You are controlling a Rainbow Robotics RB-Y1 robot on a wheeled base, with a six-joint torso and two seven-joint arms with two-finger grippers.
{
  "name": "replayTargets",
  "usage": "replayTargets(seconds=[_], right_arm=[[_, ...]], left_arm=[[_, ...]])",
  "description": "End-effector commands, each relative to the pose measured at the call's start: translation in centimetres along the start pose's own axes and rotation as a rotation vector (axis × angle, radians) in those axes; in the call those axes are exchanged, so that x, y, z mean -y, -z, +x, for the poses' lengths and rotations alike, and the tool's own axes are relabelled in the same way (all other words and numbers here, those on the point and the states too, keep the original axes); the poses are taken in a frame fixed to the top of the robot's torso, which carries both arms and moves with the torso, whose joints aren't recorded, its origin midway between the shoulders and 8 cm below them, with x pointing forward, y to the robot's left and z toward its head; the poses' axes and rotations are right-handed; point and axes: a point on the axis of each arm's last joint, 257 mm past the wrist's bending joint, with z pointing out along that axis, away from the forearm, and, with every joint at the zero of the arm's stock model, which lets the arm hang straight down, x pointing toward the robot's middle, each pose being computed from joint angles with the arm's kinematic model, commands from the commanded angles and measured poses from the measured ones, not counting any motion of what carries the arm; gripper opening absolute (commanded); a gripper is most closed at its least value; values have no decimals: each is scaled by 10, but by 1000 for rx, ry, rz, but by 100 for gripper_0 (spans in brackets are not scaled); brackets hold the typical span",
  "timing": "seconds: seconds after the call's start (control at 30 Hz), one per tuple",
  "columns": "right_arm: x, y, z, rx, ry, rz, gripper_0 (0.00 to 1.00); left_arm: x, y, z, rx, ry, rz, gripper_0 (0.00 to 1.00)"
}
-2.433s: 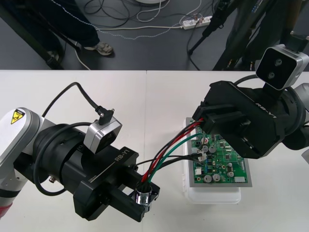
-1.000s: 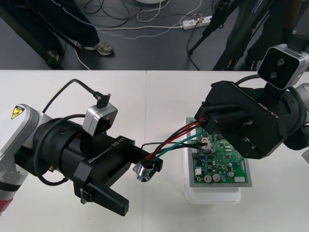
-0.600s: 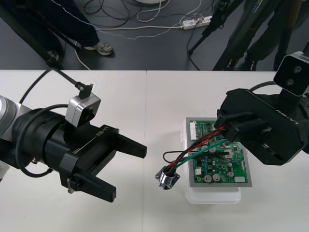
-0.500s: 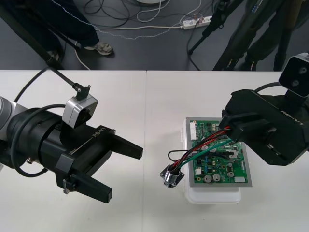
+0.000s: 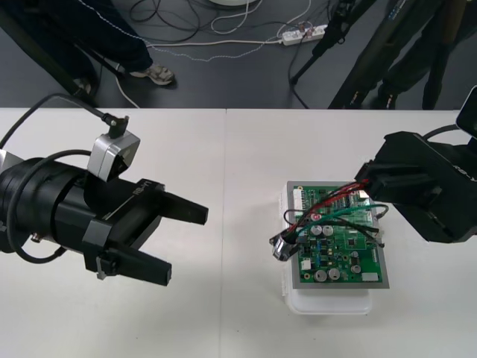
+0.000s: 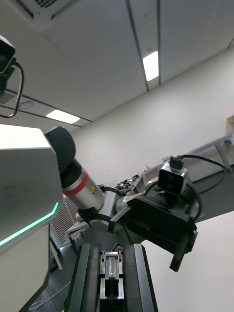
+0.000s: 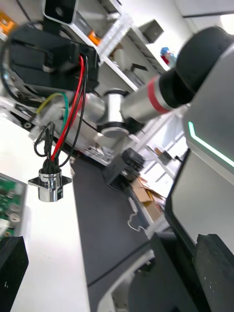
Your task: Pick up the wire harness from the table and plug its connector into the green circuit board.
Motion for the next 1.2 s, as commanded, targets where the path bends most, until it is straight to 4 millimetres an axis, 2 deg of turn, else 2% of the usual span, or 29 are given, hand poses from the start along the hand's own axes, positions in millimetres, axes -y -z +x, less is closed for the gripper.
replayTargets(seconds=[0.03, 0.2, 0.63, 0.87, 1.07, 1.2], right_arm=[[10, 0, -2, -44, 78, 85, 0], [23, -8, -1, -69, 121, 167, 0], [34, -6, 7, -171, 159, 242, 0], [42, -6, 13, -240, 206, 288, 0], [48, -9, 18, -285, 255, 320, 0], [51, -16, 20, -298, 290, 337, 0]], left_arm=[[-26, 8, -37, 34, -233, -143, 100], [-36, 6, -53, 37, -304, -180, 100], [-47, 1, -91, 58, -432, -224, 100], [-45, -7, -101, 69, -446, -210, 100], [-53, -14, -102, 53, -451, -227, 100], [-54, -23, -101, 61, -387, -206, 100]])
